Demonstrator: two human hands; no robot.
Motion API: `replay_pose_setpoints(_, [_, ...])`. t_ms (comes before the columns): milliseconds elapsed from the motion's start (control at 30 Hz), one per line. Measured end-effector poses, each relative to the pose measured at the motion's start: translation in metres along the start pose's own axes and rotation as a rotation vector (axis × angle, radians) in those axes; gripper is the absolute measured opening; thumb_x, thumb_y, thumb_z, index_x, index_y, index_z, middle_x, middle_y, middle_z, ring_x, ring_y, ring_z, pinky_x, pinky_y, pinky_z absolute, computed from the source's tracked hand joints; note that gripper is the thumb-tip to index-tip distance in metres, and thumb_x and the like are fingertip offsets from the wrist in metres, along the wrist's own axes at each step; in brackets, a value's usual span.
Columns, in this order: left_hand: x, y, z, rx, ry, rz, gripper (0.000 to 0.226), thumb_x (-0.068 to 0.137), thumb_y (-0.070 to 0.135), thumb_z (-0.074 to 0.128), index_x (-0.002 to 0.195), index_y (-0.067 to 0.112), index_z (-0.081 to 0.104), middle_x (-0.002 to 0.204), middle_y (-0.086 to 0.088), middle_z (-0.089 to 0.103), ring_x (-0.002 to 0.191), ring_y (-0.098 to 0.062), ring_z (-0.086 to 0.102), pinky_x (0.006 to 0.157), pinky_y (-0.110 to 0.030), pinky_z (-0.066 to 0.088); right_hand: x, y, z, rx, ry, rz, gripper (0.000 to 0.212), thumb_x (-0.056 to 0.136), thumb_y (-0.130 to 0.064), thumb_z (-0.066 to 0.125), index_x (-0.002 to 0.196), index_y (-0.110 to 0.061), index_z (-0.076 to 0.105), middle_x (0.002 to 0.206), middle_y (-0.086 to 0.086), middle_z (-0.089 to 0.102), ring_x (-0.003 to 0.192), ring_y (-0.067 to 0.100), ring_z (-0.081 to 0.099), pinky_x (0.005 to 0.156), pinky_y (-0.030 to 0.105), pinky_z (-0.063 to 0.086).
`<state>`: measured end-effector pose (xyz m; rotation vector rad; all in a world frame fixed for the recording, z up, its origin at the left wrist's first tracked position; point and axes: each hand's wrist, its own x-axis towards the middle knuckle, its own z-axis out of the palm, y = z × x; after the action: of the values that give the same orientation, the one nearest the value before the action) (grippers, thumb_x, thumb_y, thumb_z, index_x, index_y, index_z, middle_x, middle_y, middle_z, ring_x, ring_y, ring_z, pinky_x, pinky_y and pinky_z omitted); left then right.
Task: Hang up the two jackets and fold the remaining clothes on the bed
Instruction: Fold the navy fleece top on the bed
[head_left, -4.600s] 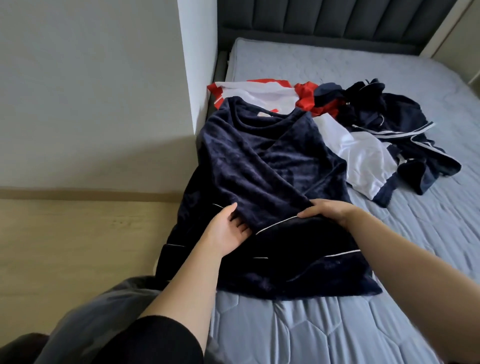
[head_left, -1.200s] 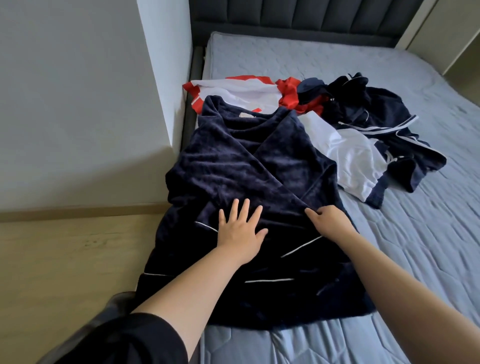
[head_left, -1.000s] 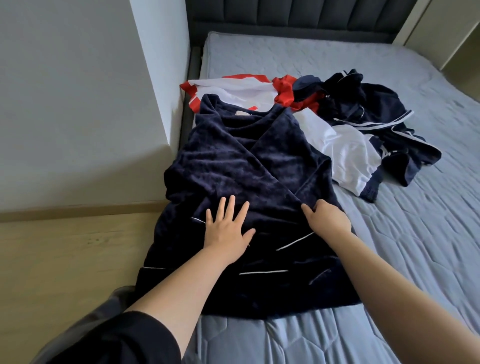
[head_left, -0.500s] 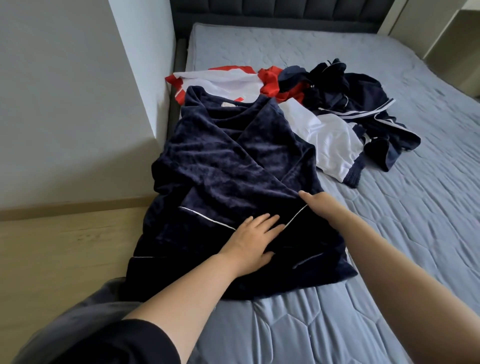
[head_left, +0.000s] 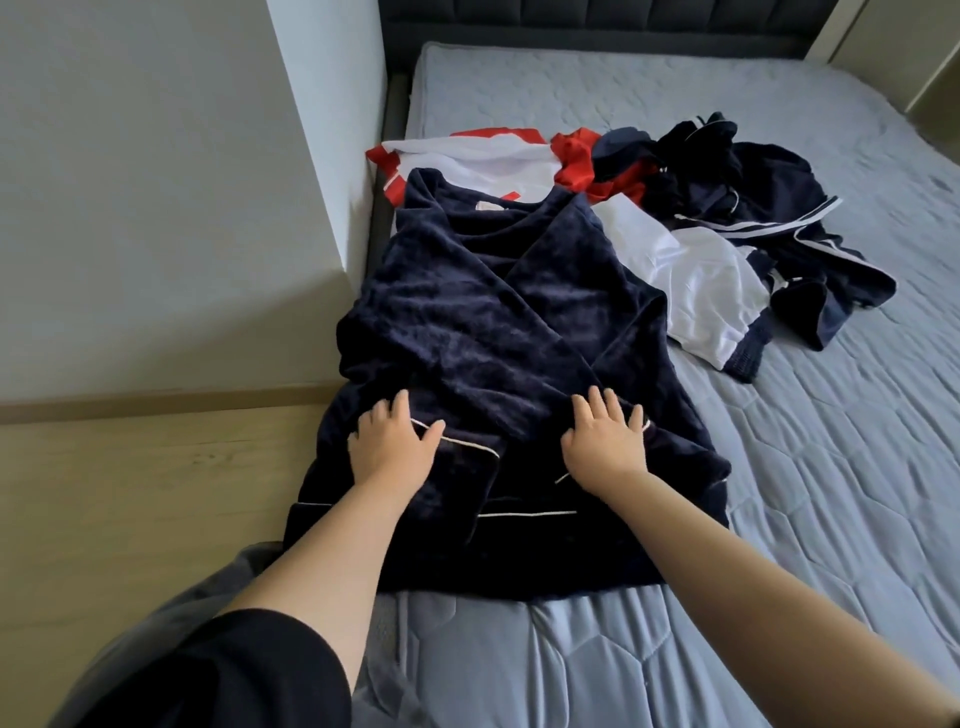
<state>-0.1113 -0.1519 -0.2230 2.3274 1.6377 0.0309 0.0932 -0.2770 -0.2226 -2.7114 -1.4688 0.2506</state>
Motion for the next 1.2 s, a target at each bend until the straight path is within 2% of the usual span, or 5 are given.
replay_pose_setpoints(233, [0.013, -0.035, -0.023, -0.556, -0.292, -0.12, 0.037, 0.08, 0.047, 0.067, 0.101, 0.016, 0.062, 0.103, -0.001, 0.063, 0.083, -0.012, 0.057, 0.067, -0.025, 0.042, 0.003, -0.035, 0.029, 0.025, 0.02, -0.231, 0.059, 0.1, -0.041, 0.028, 0.151, -0.02, 0.01, 0.159, 0.004, 0.002, 0.146, 0.02, -0.004, 0.116, 0.045, 0.0])
replay_pose_setpoints(433, [0.009, -0.055, -0.04, -0.764, -0.358, -0.152, 0.022, 0.082, 0.019, 0.072, 0.096, 0.002, 0.069, 0.092, -0.011, 0.067, 0.089, -0.024, 0.062, 0.081, -0.032, 0.046, 0.008, -0.034, 0.042, 0.032, 0.026, -0.214, 0.058, 0.099, -0.042, 0.026, 0.151, -0.022, 0.01, 0.16, 0.002, 0.003, 0.146, 0.018, -0.003, 0.116, 0.043, -0.001])
replay_pose_setpoints(533, [0.013, -0.065, -0.047, -0.467, -0.338, -0.111, 0.02, 0.079, 0.02, 0.074, 0.091, 0.006, 0.065, 0.092, -0.011, 0.065, 0.088, -0.025, 0.06, 0.072, -0.03, 0.044, 0.005, -0.033, 0.042, 0.04, 0.045, -0.209, 0.058, 0.099, -0.042, 0.028, 0.151, -0.023, 0.012, 0.159, 0.001, 0.004, 0.146, 0.017, -0.002, 0.116, 0.043, 0.0])
replay_pose_setpoints(700, [0.007, -0.043, -0.03, 0.029, 0.071, 0.185, 0.068, 0.089, 0.033, 0.059, 0.147, 0.024, 0.026, 0.148, -0.005, 0.03, 0.134, -0.027, 0.029, 0.109, -0.039, 0.029, 0.005, -0.039, 0.034, 0.097, 0.022, -0.191, 0.057, 0.098, -0.04, 0.032, 0.151, -0.022, 0.015, 0.159, 0.002, 0.005, 0.146, 0.016, -0.003, 0.116, 0.043, -0.001])
replay_pose_setpoints(1200, [0.089, 0.034, -0.031, -0.043, 0.055, 0.229, 0.06, 0.099, 0.036, 0.038, 0.151, 0.026, 0.01, 0.159, -0.002, 0.001, 0.145, -0.026, -0.008, 0.115, -0.048, 0.004, 0.083, -0.075, -0.016, 0.44, 0.217, -0.086, 0.041, 0.098, -0.028, 0.041, 0.134, -0.01, 0.046, 0.149, 0.009, 0.033, 0.141, 0.021, 0.02, 0.117, 0.04, 0.009])
